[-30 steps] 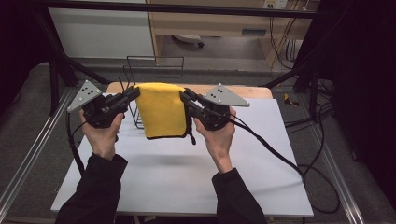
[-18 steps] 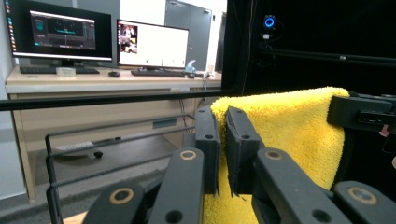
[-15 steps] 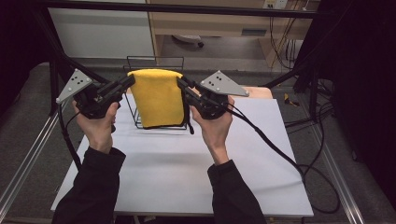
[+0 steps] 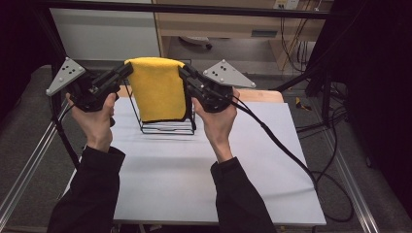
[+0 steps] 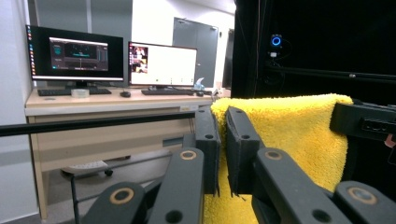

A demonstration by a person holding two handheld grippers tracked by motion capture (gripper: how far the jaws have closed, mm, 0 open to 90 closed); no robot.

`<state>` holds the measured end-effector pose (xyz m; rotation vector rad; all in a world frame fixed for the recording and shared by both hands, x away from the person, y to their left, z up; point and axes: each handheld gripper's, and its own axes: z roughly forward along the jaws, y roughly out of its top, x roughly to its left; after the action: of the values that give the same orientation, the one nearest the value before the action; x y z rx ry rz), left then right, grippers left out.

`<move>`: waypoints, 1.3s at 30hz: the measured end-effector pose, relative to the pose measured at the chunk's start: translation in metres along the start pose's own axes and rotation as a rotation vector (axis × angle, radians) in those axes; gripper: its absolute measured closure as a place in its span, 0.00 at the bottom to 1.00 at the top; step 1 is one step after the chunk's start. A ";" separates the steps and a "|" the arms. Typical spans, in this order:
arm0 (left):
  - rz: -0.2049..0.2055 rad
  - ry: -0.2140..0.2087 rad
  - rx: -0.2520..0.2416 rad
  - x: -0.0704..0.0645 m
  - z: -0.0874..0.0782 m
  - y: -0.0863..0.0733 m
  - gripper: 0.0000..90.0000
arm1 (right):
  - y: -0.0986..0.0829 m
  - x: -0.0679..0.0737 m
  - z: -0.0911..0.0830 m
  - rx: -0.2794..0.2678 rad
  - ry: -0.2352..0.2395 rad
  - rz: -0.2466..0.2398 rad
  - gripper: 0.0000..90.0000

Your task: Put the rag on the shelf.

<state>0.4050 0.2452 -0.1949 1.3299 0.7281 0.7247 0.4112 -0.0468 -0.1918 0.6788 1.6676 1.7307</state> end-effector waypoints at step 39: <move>0.002 0.065 -0.049 0.035 0.028 0.051 0.94 | 0.049 -0.010 0.054 -0.044 -0.029 -0.024 0.88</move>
<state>0.4457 0.2623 -0.1434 1.2676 0.7567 0.7855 0.4533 -0.0181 -0.1389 0.6586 1.6070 1.7274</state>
